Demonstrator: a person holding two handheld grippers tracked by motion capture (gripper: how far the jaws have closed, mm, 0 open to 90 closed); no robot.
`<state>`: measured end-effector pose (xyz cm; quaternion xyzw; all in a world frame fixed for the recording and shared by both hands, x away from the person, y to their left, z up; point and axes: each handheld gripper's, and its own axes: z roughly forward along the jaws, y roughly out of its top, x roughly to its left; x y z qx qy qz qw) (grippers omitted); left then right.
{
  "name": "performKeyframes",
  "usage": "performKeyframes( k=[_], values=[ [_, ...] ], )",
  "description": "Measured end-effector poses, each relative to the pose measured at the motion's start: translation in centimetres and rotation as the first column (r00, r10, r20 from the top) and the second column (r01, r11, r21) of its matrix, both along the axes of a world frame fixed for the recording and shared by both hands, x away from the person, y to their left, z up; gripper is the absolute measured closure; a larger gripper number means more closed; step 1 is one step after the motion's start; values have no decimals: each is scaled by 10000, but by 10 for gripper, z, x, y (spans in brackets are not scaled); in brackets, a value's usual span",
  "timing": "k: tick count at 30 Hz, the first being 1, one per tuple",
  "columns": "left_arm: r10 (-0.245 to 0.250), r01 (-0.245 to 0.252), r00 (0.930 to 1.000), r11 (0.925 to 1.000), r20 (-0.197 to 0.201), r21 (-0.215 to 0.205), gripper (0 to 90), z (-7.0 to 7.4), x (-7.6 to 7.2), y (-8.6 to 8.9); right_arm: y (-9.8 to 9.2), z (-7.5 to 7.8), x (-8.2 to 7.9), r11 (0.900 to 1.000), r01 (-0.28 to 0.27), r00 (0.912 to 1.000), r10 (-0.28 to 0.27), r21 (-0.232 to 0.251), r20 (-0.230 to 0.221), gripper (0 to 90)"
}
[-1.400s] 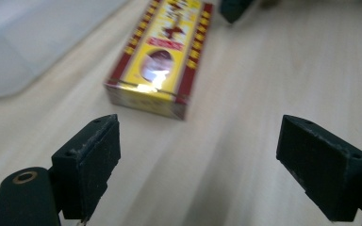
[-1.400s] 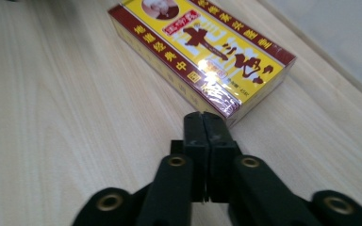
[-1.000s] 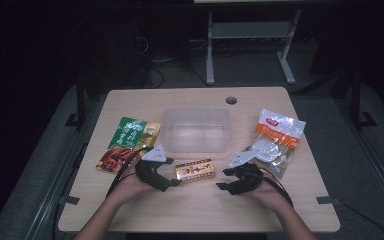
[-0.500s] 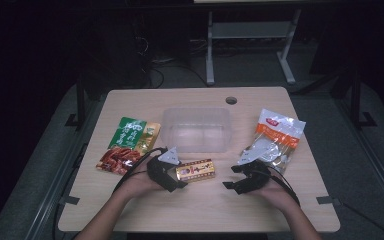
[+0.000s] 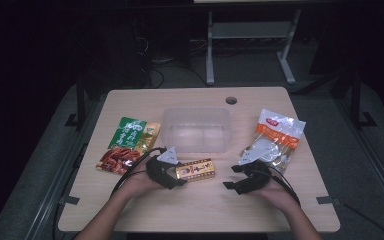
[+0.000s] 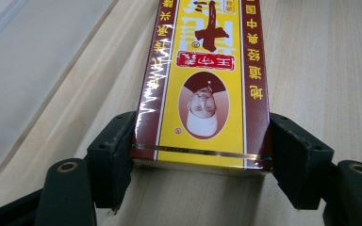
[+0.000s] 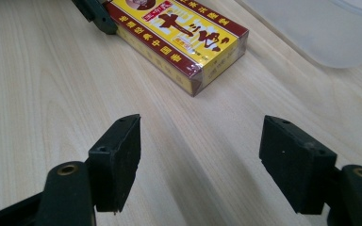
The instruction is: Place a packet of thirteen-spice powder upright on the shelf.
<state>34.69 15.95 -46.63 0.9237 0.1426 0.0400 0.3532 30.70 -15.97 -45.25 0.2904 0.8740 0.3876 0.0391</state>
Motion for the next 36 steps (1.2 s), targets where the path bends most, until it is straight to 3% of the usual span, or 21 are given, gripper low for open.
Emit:
performKeyframes(
  k=[7, 12, 18, 27, 36],
  values=[
    [5, -7, 9998, 10000, -201, -71, 315, 4, 1, 5, -2, 0, 0, 9999, -71, 9999, 70, 83, 106, 284],
    [166, -187, 9992, 9982, -362, -562, 317, 11, -2, 11, -3, 1, -1, 9995, -276, 9995, 274, 161, 138, 272],
    [284, -357, 9980, 9905, -561, -1331, 318, 21, -7, 22, -4, 3, -2, 9980, -464, 9989, 460, 421, 110, 260],
    [-114, 26, 9988, 9839, -483, -1787, 318, 34, -19, 36, -5, 10, -4, 9914, -821, 9966, 817, 1017, 77, 208],
    [-626, 537, 9975, 9729, -325, -2250, 318, 49, -28, 46, -6, 19, -8, 9679, -1848, 9828, 1811, 1706, 373, 179]
  ],
)
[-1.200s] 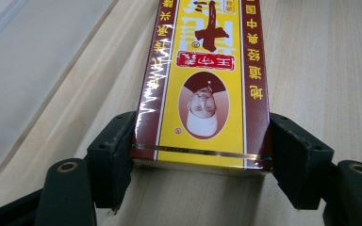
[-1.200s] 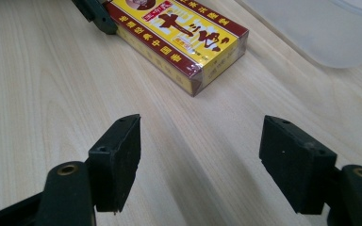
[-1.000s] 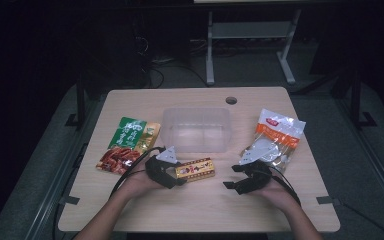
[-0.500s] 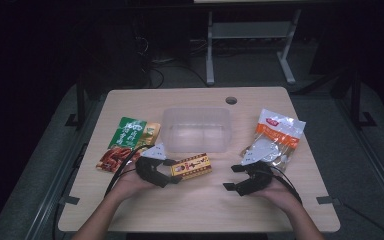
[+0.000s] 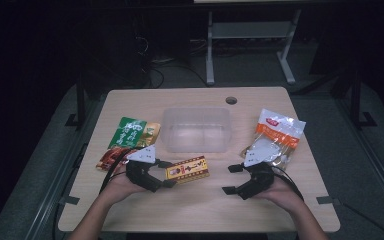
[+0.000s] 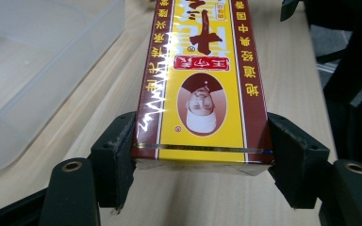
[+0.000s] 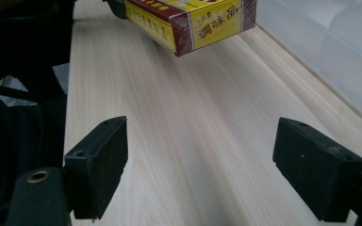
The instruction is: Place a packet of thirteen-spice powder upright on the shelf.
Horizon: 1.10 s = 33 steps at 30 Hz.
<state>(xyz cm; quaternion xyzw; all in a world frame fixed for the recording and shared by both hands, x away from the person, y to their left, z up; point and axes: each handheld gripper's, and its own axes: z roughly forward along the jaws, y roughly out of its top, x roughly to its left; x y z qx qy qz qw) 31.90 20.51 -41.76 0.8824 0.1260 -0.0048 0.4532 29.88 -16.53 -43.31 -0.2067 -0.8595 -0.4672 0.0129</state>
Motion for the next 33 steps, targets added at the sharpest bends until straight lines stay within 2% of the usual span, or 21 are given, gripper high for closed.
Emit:
performKeyframes(
  k=[4, 8, 11, 14, 18, 20, 23, 27, 29, 33],
  values=[
    [-98, 100, 9999, 9997, 77, -239, 318, 6, -4, 5, 0, 12, 0, 9982, -466, 9985, 454, 373, 314, 176],
    [-225, 229, 9997, 9986, 81, -486, 318, 13, -6, 11, 6, 23, 4, 9957, -820, 9954, 797, 424, 522, 177],
    [-210, 214, 9998, 9967, 62, -783, 317, 17, -6, 15, 12, 32, 10, 9917, -1121, 9922, 1082, 635, 625, 178],
    [-205, 214, 9997, 9963, 115, -832, 318, 19, -6, 18, 19, 42, 17, 9856, -1428, 9875, 1357, 908, 801, 178],
    [-167, 178, 9998, 9947, 121, -1008, 318, 21, -7, 21, 29, 50, 23, 9805, -1708, 9828, 1625, 971, 882, 175],
    [-225, 238, 9997, 9931, 133, -1145, 317, 23, -7, 22, 34, 53, 25, 9756, -1880, 9795, 1777, 1133, 951, 172],
    [-288, 301, 9995, 9914, 124, -1270, 318, 24, -7, 24, 41, 54, 28, 9713, -2097, 9745, 1981, 1126, 1056, 169],
    [-383, 409, 9991, 9889, 205, -1425, 318, 24, -7, 25, 50, 56, 33, 9672, -2246, 9715, 2127, 1190, 1044, 170],
    [-460, 485, 9987, 9879, 201, -1475, 318, 24, -8, 24, 53, 55, 34, 9615, -2351, 9704, 2239, 1423, 905, 172],
    [-517, 543, 9984, 9874, 215, -1488, 318, 24, -8, 24, 58, 53, 36, 9558, -2539, 9661, 2433, 1483, 862, 178]
  ],
)
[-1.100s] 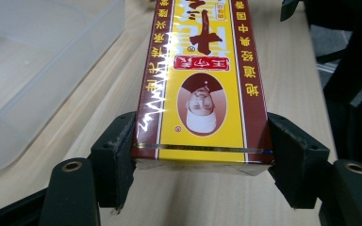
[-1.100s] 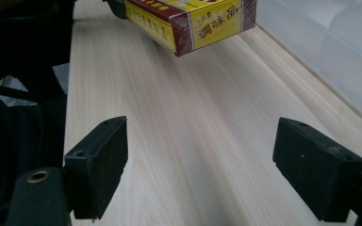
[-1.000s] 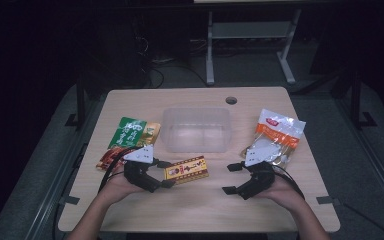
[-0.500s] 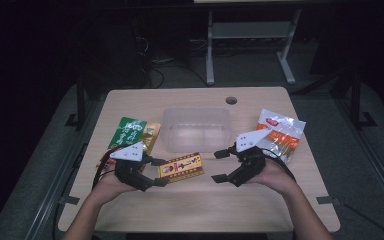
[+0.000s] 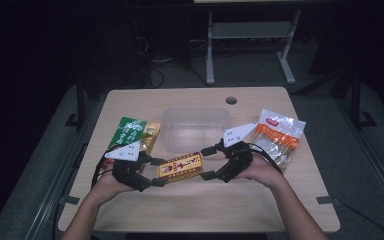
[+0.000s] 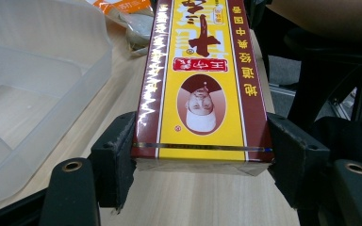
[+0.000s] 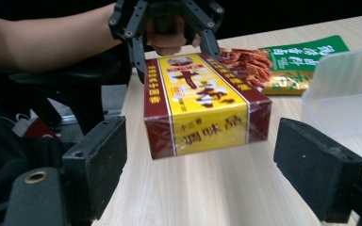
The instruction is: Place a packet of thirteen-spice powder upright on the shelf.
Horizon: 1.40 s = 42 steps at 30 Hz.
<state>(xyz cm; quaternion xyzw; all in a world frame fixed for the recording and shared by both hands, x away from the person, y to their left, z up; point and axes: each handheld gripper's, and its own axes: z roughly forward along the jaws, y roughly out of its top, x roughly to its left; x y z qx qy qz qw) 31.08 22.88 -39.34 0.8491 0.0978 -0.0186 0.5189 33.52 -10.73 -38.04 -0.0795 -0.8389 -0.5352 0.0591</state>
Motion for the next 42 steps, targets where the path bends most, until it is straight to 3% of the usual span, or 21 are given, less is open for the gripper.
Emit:
performKeyframes(
  k=[6, 12, 19, 24, 25, 28, 32, 37, 42],
  values=[
    [-90, 90, 10000, 10000, -14, 2, 318, 0, -1, -1, 6, -1, 3, 9991, -279, 9995, 283, 319, -118, 212],
    [-177, 177, 9998, 9998, -5, -36, 318, -1, -1, -2, 12, -4, 4, 9989, -450, 9990, 450, 114, -75, 270],
    [-347, 346, 9992, 9994, -221, -32, 316, -5, 0, -3, 12, -3, -1, 9988, -488, 9985, 490, -61, 253, 301],
    [-426, 427, 9990, 9990, -103, 160, 305, -13, 1, -8, 11, -1, -4, 9977, -536, 9965, 562, -423, 622, 311],
    [-337, 343, 9992, 9990, -214, 286, 298, -15, 1, -10, 11, -1, -5, 9977, -520, 9968, 545, -430, 593, 313],
    [-191, 194, 9998, 9968, -50, 769, 221, -17, 1, -11, 11, -1, -7, 9970, -295, 9960, 354, -714, 816, 317],
    [232, -222, 9997, 9967, -120, 781, 161, -16, -2, -7, 8, -1, -9, 9943, -96, 9966, 182, -1065, 805, 318],
    [706, -686, 9974, 9899, -114, 1241, 154, -25, -13, 5, 4, -2, -8, 9900, 127, 9944, 22, -1408, 1052, 319],
    [1326, -1265, 9906, 9812, -327, 1454, 154, -35, -24, 15, 1, -2, -7, 9895, 390, 9950, -256, -1393, 965, 319]
  ],
)
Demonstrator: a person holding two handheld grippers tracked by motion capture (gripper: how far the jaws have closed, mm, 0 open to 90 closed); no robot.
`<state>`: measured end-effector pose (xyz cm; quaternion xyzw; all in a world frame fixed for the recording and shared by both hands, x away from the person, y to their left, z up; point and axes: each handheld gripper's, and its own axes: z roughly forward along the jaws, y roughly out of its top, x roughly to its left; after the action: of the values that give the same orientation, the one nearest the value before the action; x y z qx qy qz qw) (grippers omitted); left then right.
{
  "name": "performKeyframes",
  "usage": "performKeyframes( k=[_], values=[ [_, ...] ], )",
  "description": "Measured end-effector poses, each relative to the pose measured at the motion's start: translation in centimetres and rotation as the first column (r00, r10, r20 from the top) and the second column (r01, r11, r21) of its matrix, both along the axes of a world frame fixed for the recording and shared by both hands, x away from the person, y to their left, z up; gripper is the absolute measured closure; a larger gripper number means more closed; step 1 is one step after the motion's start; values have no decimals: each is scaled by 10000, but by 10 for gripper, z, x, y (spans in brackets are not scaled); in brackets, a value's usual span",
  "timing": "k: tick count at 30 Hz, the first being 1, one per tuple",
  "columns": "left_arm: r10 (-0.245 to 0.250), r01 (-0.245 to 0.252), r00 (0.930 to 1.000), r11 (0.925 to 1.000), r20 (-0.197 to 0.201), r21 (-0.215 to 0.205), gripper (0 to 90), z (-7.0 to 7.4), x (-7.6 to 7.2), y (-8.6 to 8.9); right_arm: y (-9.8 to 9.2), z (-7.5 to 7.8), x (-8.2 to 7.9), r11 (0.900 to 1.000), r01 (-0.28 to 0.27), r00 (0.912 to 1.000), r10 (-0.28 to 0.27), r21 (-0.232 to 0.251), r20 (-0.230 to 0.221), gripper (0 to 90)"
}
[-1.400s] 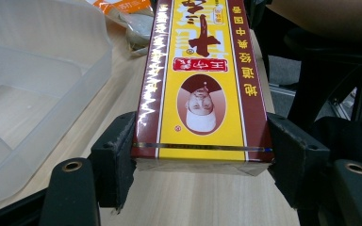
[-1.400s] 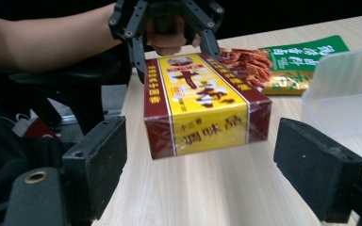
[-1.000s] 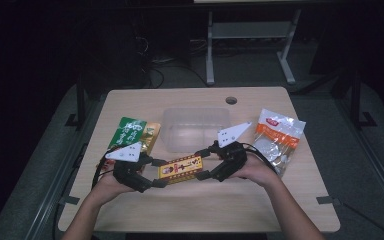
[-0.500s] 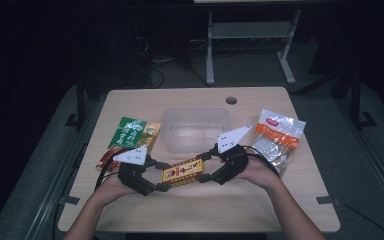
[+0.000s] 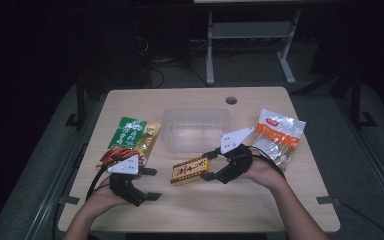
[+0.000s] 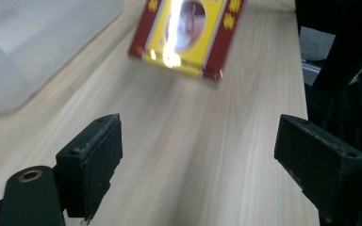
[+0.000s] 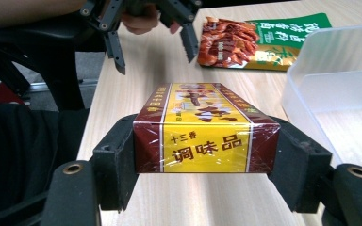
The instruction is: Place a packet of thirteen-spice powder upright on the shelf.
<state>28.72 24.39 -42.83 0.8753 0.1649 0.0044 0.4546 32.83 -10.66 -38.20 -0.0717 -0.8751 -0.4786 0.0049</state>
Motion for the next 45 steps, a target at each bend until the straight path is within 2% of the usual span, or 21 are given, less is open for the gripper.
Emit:
performKeyframes(
  k=[2, 4, 7, 10, 13, 16, 17, 19, 23, 24, 29, 32, 38, 39, 40, 41, 44, 45],
  values=[
    [86, -86, 10000, 9999, -17, 120, 154, -3, -2, 0, -1, 1, 1, 9999, 51, 9999, -49, -102, 132, 319],
    [172, -173, 9998, 9995, 32, 277, 154, -5, -2, -1, 0, 3, 2, 9995, 196, 9998, -194, -253, 79, 319],
    [177, -182, 9997, 9993, 137, 338, 154, -5, 1, -1, -1, 7, 6, 9991, 344, 9992, -339, -228, 211, 319],
    [381, -384, 9992, 9989, 129, 264, 154, -6, 0, -1, -1, 12, 11, 9984, 541, 9981, -537, -144, 299, 319],
    [489, -490, 9988, 9986, 51, 178, 155, -6, 1, -1, -2, 18, 15, 9970, 715, 9960, -697, -307, 552, 319],
    [538, -538, 9986, 9985, -11, -49, 157, -5, 3, -1, -3, 25, 21, 9951, 936, 9940, -915, -323, 602, 319],
    [537, -537, 9986, 9985, -32, -79, 161, -4, 3, -1, -3, 28, 24, 9944, 982, 9927, -951, -390, 744, 319],
    [470, -470, 9989, 9988, -9, -101, 162, -4, 2, -1, -1, 33, 27, 9933, 1047, 9926, -1012, -489, 677, 319],
    [419, -419, 9991, 9990, 3, -127, 162, -5, 2, -1, 1, 40, 35, 9916, 1153, 9894, -1093, -591, 956, 319],
    [404, -404, 9992, 9991, 6, -126, 162, -5, 2, 0, 2, 43, 36, 9906, 1234, 9890, -1179, -589, 897, 319],
    [391, -391, 9992, 9991, 17, -160, 163, -4, 2, 1, 7, 52, 47, 9889, 1306, 9854, -1216, -712, 1192, 319],
    [410, -410, 9992, 9989, -28, -239, 163, -4, 2, 1, 11, 57, 54, 9863, 1412, 9843, -1306, -854, 1191, 319],
    [291, -293, 9995, 9994, -116, -175, 164, -5, 2, 0, 26, 65, 72, 9854, 1245, 9812, -1049, -1159, 1618, 319],
    [316, -319, 9994, 9993, -146, -215, 164, -5, 2, 0, 29, 67, 73, 9838, 1343, 9820, -1160, -1191, 1494, 319],
    [280, -283, 9995, 9994, -122, -184, 164, -5, 2, 0, 30, 67, 77, 9840, 1266, 9801, -1047, -1251, 1687, 319],
    [253, -254, 9996, 9995, -110, -168, 164, -5, 2, 0, 34, 69, 79, 9826, 1321, 9821, -1119, -1303, 1517, 319],
    [267, -272, 9995, 9993, -184, -273, 164, -4, 1, 0, 40, 71, 86, 9807, 1374, 9825, -1170, -1391, 1452, 319],
    [274, -280, 9994, 9992, -192, -295, 164, -4, 1, 0, 42, 71, 91, 9818, 1264, 9816, -1032, -1418, 1604, 319]
  ],
)
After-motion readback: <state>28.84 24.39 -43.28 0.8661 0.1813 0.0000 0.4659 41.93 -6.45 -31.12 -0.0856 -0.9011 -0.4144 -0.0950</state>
